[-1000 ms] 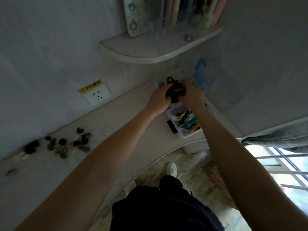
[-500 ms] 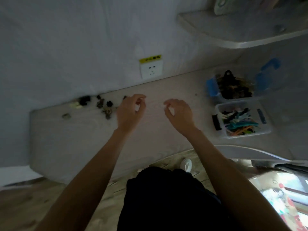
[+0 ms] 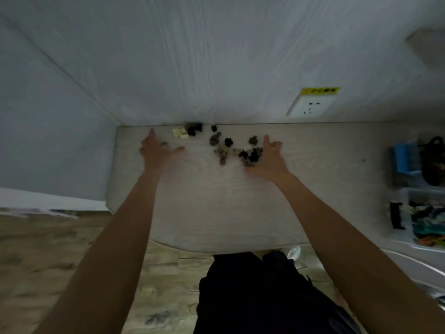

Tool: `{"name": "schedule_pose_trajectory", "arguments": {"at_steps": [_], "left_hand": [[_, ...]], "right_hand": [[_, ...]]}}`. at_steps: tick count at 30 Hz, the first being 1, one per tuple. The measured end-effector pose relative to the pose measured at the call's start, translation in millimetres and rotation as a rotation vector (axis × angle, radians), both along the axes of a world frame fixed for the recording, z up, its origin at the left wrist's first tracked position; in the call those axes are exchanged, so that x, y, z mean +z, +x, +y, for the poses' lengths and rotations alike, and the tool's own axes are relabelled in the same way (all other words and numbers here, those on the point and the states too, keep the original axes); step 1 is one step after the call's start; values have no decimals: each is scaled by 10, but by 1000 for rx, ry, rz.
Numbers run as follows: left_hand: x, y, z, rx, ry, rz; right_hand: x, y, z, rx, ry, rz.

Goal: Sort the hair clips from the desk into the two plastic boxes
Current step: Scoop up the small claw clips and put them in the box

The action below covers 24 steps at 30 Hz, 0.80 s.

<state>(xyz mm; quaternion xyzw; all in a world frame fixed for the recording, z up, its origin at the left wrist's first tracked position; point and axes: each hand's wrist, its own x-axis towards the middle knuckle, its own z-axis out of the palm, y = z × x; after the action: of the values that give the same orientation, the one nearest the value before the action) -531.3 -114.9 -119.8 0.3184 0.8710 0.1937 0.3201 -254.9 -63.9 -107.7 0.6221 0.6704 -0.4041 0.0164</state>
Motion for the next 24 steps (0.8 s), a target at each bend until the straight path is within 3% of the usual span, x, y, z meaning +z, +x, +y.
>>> {"name": "schedule_pose_trajectory", "arguments": {"at_steps": [7, 12, 18, 21, 24], "left_hand": [[38, 301, 273, -514, 126, -96], [78, 517, 155, -763, 55, -45], [89, 673, -75, -713, 164, 110], [42, 654, -44, -649, 131, 245], [61, 692, -22, -652, 84, 228]], "right_hand": [[22, -226, 15, 144, 98, 19], [56, -203, -110, 89, 237, -194], [9, -148, -296, 21, 262, -86], [53, -165, -323, 10, 240, 16], [82, -224, -350, 65, 191, -25]]}}
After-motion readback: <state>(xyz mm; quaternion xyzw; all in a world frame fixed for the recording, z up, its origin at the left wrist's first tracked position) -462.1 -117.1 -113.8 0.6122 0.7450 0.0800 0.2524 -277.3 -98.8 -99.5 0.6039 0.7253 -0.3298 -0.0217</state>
